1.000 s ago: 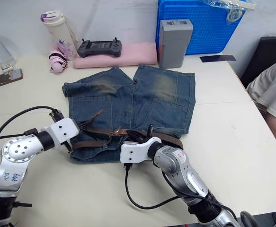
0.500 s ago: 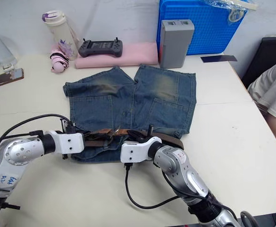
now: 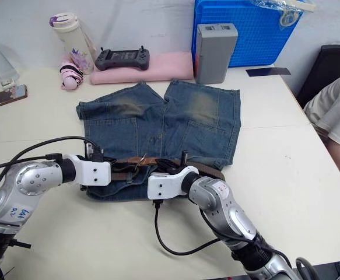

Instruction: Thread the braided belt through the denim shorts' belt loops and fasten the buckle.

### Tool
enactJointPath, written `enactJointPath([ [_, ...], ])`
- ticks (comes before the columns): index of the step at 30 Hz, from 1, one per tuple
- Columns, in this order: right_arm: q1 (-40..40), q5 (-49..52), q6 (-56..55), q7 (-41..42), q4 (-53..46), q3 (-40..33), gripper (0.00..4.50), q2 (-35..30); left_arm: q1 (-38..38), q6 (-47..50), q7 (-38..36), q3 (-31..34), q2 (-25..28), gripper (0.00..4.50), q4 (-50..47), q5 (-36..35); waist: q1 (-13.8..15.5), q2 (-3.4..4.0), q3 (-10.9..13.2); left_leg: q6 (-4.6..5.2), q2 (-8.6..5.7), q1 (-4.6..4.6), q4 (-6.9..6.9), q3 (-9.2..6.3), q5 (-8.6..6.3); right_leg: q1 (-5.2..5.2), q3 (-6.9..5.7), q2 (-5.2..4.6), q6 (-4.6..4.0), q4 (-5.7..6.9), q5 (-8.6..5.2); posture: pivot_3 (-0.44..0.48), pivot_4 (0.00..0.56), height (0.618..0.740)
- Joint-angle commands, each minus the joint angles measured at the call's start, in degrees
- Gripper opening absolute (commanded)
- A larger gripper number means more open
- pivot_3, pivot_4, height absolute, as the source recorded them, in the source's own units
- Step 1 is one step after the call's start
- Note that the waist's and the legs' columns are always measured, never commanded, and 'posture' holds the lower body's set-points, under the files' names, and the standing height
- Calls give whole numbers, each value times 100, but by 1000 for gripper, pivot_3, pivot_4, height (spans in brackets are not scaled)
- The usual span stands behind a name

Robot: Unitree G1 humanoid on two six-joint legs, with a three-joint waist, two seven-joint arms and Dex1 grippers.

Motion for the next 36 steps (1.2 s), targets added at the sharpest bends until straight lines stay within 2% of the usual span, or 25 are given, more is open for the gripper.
enactJointPath([
  [1,-146,-117,-4,106,-174,29,65,16,-142,216,-98,-9,16,0,-303,84,-1,0,0,0,0,0,0,1,0,0,0,0,0,1,0,0,150,728],
  [9,-232,-188,53,385,-158,88,65,34,-451,670,-213,-148,-3,0,-340,275,-3,0,0,0,0,0,1,0,0,0,0,2,0,6,0,0,150,728],
  [21,-430,-227,113,525,-105,68,65,149,-376,955,-493,-336,43,0,-574,418,-1,0,0,0,0,-1,1,0,1,0,0,2,0,7,0,0,150,728],
  [36,-613,-207,53,661,4,180,65,192,-960,1257,-583,-888,-604,0,-680,610,6,-1,-1,2,-1,0,4,1,1,1,1,2,0,11,0,0,150,728],
])
